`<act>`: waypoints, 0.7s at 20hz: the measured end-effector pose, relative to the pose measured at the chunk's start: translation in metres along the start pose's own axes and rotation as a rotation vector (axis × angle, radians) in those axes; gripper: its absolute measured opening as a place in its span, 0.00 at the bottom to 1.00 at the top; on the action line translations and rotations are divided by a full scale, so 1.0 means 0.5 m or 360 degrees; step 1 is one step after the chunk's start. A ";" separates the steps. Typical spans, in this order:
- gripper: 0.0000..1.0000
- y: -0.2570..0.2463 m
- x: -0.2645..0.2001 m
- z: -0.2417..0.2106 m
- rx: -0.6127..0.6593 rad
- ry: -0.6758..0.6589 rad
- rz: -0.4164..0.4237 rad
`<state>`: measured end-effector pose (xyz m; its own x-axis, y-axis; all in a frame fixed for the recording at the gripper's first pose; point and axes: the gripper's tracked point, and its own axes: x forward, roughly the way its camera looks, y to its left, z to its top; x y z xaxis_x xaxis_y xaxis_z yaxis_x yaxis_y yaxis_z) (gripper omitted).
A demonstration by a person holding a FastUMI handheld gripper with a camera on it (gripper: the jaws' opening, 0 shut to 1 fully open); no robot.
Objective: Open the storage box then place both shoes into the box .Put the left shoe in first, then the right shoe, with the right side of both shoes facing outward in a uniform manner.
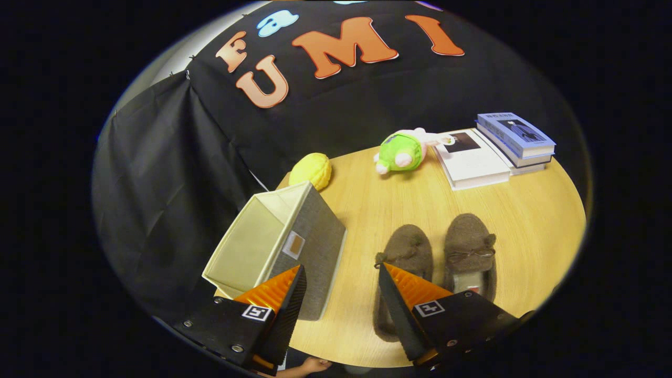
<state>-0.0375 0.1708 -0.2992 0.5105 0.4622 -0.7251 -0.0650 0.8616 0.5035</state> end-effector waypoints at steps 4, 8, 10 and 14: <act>0.76 -0.070 0.013 -0.023 0.0023 0.0059 -0.0058; 0.64 -0.121 0.044 -0.062 0.0026 0.0151 -0.0127; 0.60 -0.140 0.059 -0.075 -0.0008 0.0174 -0.0173; 0.60 -0.172 0.095 -0.089 -0.0060 0.0198 -0.0288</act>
<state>-0.0459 0.1281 -0.3979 0.4070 0.3195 -0.8557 -0.0152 0.9391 0.3434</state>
